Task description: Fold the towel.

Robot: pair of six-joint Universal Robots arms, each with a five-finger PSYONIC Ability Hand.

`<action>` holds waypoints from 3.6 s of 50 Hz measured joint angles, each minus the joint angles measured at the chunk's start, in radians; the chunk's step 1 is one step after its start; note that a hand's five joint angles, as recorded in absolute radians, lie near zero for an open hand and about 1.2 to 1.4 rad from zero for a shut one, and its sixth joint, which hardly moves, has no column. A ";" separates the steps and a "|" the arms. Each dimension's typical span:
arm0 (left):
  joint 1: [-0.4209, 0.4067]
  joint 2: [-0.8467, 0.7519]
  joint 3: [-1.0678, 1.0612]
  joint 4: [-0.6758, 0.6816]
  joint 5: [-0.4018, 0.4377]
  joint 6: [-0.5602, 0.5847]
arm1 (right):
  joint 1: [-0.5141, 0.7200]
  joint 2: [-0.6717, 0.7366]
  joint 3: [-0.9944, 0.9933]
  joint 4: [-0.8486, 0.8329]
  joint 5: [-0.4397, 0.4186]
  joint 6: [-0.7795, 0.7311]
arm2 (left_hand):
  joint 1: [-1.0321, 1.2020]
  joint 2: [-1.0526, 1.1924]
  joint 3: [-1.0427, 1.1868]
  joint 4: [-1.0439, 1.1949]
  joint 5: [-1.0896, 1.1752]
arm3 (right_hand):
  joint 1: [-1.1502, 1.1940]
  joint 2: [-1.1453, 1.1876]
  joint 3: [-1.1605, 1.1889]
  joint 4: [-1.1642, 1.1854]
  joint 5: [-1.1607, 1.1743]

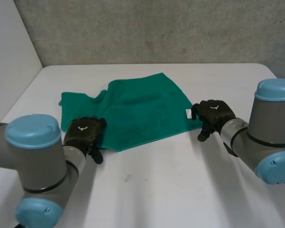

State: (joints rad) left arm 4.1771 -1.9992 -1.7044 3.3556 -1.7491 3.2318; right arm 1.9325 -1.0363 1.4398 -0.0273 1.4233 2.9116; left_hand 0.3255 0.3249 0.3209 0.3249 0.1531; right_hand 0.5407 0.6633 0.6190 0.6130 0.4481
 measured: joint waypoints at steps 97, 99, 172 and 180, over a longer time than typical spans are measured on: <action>0.092 0.168 0.143 -0.301 0.151 0.047 | 0.096 -0.302 -0.204 0.306 0.099 -0.504 | 0.807 0.872 0.870 0.870 0.808 | 0.430 0.510 0.560 0.576 0.532; 0.093 0.166 0.137 -0.322 0.175 0.070 | 0.096 -0.303 -0.201 0.403 0.105 -0.571 | 0.807 0.872 0.870 0.870 0.808 | 0.430 0.510 0.560 0.576 0.532; 0.245 -0.032 0.103 -0.212 0.296 0.207 | 0.043 -0.045 0.028 0.005 0.120 -0.104 | 0.079 0.068 0.079 0.060 0.058 | 0.434 0.510 0.562 0.579 0.546; 0.235 0.031 -0.011 -0.152 0.229 0.197 | 0.024 -0.045 0.032 -0.006 0.113 -0.048 | 0.079 0.061 0.072 0.058 0.054 | 0.434 0.510 0.562 0.579 0.547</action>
State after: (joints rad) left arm 4.4118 -1.9685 -1.7155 3.2038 -1.5202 3.4288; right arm 1.9560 -1.0815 1.4717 -0.0332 1.5366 2.8633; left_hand 0.4048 0.3864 0.3931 0.3824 0.2072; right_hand 0.9745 1.1732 1.1813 1.1920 0.9954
